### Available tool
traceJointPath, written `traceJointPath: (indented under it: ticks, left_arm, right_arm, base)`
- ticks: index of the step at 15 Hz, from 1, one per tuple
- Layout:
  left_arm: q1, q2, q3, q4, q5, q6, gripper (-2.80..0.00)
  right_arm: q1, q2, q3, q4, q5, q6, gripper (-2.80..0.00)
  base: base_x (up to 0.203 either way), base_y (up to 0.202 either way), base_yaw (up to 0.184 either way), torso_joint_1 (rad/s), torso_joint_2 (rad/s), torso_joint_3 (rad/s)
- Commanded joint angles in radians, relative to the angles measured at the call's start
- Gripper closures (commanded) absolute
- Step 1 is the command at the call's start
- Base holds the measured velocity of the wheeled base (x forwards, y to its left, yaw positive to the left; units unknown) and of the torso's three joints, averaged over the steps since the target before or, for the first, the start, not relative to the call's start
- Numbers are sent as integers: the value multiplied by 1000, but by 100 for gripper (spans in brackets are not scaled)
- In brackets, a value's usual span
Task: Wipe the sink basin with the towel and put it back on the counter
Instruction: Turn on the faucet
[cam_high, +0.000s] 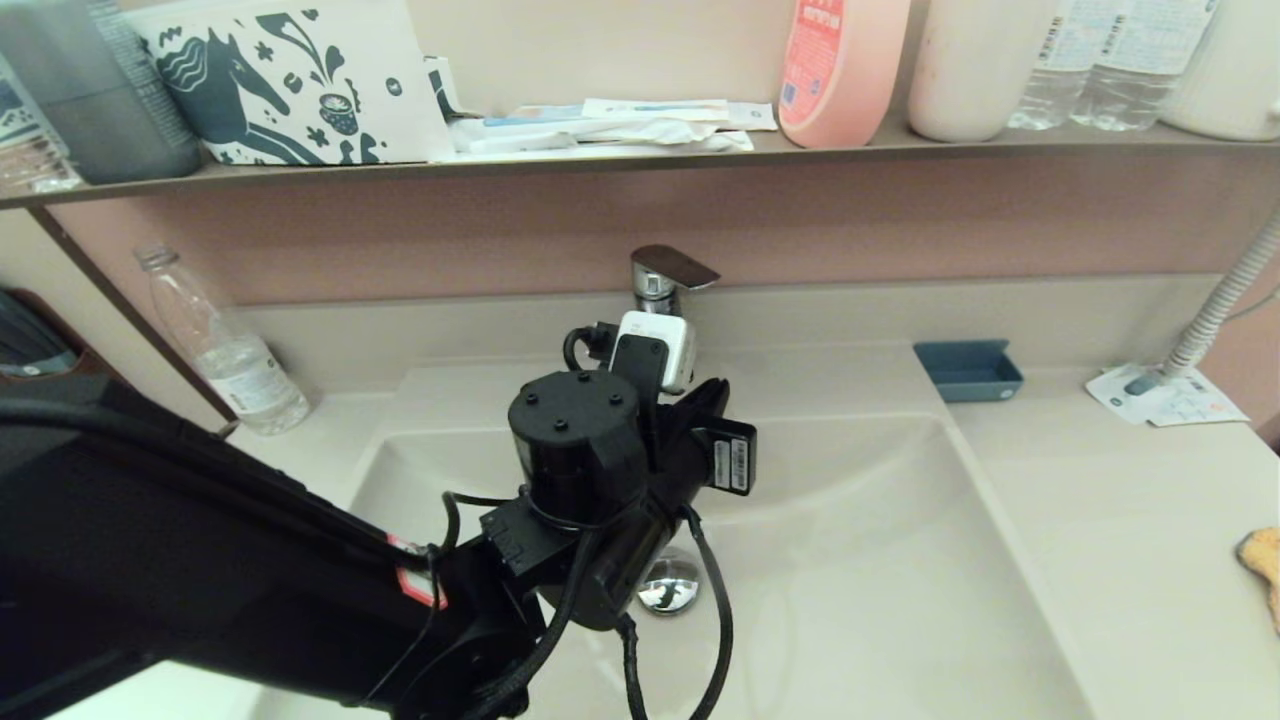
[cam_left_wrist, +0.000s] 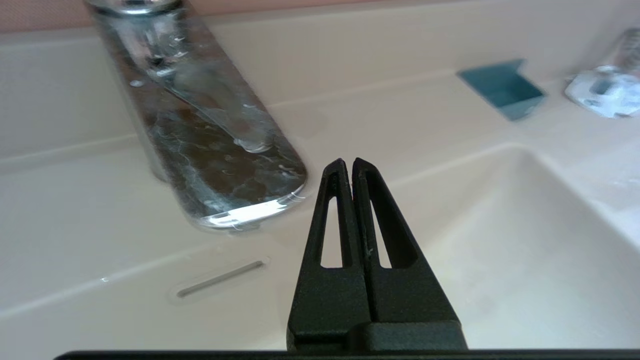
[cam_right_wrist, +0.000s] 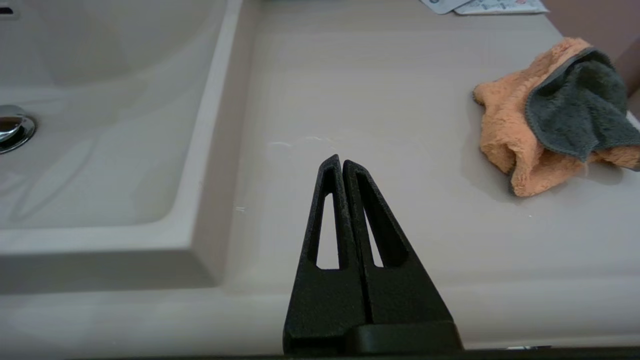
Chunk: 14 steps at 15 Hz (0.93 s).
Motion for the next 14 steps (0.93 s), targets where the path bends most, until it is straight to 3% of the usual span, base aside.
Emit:
traceJointPath:
  ticks: [1,7,14]
  left_arm:
    - [-13,-63,19,-8,13,3,0]
    - [-89,-208,180,-9,22,18,0]
    - [-94,-66,-22,-6,330,154,0]
  right_arm:
    - [0,0,0,0,0,1,0]
    - [0,0,0,0,0,0,0]
    - [0,0,0,0,0,0,0]
  base:
    - [0,0,0,0,0,0]
    - [0,0,0,0,0,0]
    - [0,0,0,0,0,0]
